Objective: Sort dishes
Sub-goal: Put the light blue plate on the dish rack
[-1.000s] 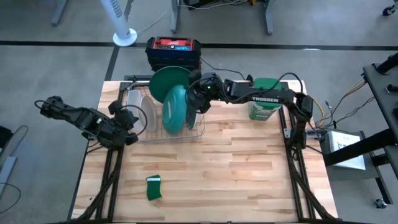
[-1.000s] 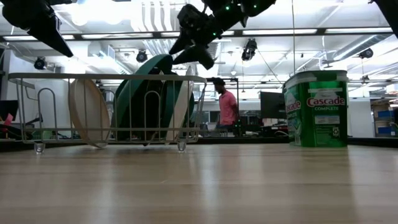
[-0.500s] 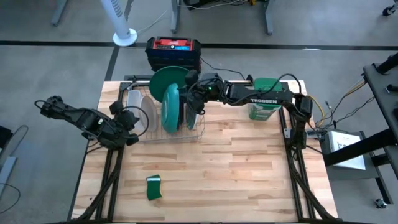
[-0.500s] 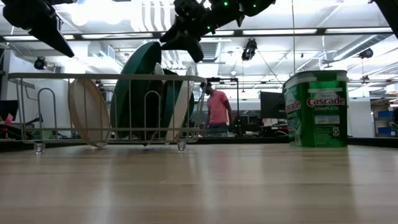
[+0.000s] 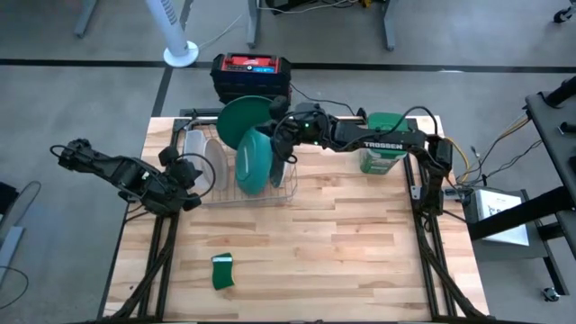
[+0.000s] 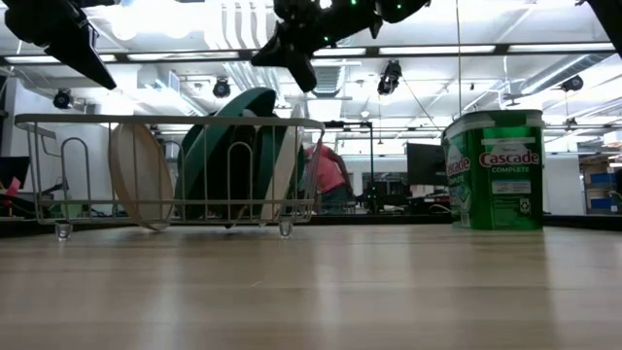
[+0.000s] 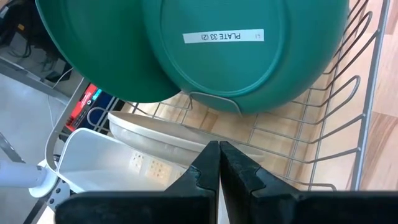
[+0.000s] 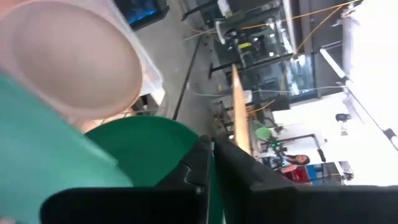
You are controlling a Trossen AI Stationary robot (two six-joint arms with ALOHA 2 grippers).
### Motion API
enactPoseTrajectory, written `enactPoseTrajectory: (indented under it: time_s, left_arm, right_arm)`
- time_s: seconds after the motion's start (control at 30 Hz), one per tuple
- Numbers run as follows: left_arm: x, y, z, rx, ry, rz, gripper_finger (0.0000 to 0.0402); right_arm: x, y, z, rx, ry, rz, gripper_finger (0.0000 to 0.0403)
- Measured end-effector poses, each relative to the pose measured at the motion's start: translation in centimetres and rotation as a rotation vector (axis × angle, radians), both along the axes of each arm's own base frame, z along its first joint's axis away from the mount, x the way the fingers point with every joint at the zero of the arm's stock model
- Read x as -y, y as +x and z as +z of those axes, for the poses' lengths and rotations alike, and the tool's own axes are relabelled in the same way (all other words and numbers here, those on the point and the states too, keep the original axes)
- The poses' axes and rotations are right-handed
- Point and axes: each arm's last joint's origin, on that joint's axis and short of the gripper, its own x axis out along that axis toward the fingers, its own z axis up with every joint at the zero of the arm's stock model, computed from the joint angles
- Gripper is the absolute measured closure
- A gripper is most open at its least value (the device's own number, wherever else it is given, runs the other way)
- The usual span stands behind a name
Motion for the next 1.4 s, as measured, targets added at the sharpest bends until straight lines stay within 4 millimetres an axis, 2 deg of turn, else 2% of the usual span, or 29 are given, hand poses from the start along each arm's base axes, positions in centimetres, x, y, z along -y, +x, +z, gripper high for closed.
enactPoseTrajectory:
  time_s: [0.1,0.2,0.33,0.57,0.8,0.93,1.13,1.4]
  left_arm:
    - [0.0,0.0,0.0,0.0,-0.001,0.0,0.0401]
    - [0.0,0.0,0.0,0.0,-0.001,0.0,0.0401]
    - [0.0,0.0,0.0,-0.005,0.003,-0.007,0.0401]
    - [0.0,0.0,0.0,-0.012,0.01,-0.016,0.0401]
    - [0.0,0.0,0.0,-0.009,0.009,-0.016,0.0401]
    - [0.0,0.1,0.0,-0.003,0.007,-0.016,0.0401]
    - [0.1,0.3,0.0,-0.003,0.008,-0.015,0.0401]
    - [0.3,0.8,-0.2,-0.024,0.016,-0.016,0.0401]
  right_arm:
    - [0.1,-0.3,-0.9,-0.117,-0.056,-0.021,0.0396]
    - [0.2,-0.7,-1.6,-0.215,-0.082,-0.079,0.0375]
    - [0.3,-1.1,-1.9,-0.272,-0.083,-0.141,0.0325]
    - [0.0,-1.9,-1.8,-0.346,-0.095,-0.14,0.0227]
    - [-0.5,-1.8,-2.1,-0.369,-0.094,-0.127,0.0178]
    - [-0.5,-1.3,-2.5,-0.355,-0.087,-0.107,0.0178]
    - [-0.4,-0.4,-3.4,-0.328,-0.09,-0.067,0.0203]
    - [-0.7,-0.1,-3.2,-0.289,-0.095,-0.039,0.0276]
